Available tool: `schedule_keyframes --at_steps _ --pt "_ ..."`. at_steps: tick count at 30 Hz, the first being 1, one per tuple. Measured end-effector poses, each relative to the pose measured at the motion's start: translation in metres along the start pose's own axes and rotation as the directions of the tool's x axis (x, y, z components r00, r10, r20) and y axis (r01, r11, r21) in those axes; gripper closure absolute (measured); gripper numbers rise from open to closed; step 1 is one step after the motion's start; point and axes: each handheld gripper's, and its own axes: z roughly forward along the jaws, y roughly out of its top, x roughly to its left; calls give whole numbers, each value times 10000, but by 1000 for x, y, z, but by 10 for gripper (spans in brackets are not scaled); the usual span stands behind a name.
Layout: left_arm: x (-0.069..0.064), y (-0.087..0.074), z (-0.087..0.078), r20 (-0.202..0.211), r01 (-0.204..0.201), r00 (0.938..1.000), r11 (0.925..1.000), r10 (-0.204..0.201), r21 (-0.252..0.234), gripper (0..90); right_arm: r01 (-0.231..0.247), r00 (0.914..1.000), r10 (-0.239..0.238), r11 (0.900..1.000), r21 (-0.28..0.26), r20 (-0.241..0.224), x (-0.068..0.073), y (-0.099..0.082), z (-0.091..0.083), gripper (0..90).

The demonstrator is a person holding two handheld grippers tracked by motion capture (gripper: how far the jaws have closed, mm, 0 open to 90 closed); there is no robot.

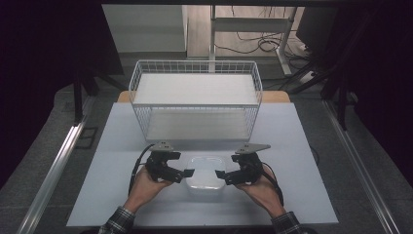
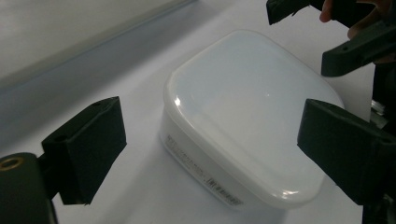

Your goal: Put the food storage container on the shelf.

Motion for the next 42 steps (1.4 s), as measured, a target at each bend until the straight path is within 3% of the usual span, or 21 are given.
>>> schedule_keyframes --at_steps 4,7,10,12,16,18,21,23,26,30,33,42 --pt "2 -9 13 319 129 9994 9982 -148 577 70 -267 9991 286 9979 596 -309 -1 -6 8 142" --pt "2 -12 14 1269 342 9910 9971 -427 683 122 -848 9888 944 9928 852 -1153 -4 -11 12 211" --pt "-2 -15 11 1276 508 9900 9956 -606 791 169 -1157 9807 1301 9879 1031 -1457 -3 -13 10 256" --pt "-3 -18 6 1326 628 9885 9951 -726 765 223 -1443 9770 1587 9838 1065 -1426 -3 -14 5 349" --pt "-7 -24 -10 1205 621 9905 9973 -665 401 480 -2134 9658 2219 9741 746 -1341 -5 -19 -7 554" --pt "-11 -25 -13 1088 665 9916 9971 -701 360 530 -2460 9567 2537 9668 690 -1428 -5 -20 -11 606" --pt "-12 -24 -16 993 1007 9899 9949 -1013 104 604 -2637 9564 2687 9629 569 -1146 0 -19 -14 652" --pt "-13 -24 -19 954 1174 9887 9930 -1155 -149 688 -2581 9619 2593 9658 252 -868 2 -19 -19 708" --pt "-16 -24 -19 809 1165 9902 9927 -1136 -326 773 -2606 9641 2595 9653 -134 -559 3 -18 -24 771" --pt "-18 -23 -18 633 1319 9896 9903 -1291 -435 797 -2431 9699 2426 9695 -296 -212 5 -19 -25 775" --pt "-18 -22 -17 334 1297 9912 9904 -1282 -472 806 -2015 9792 2022 9787 -400 161 10 -19 -24 775" --pt "-17 -18 -25 96 1474 9891 9858 -1471 -801 807 -1730 9843 1753 9808 -896 185 14 -11 -25 780"
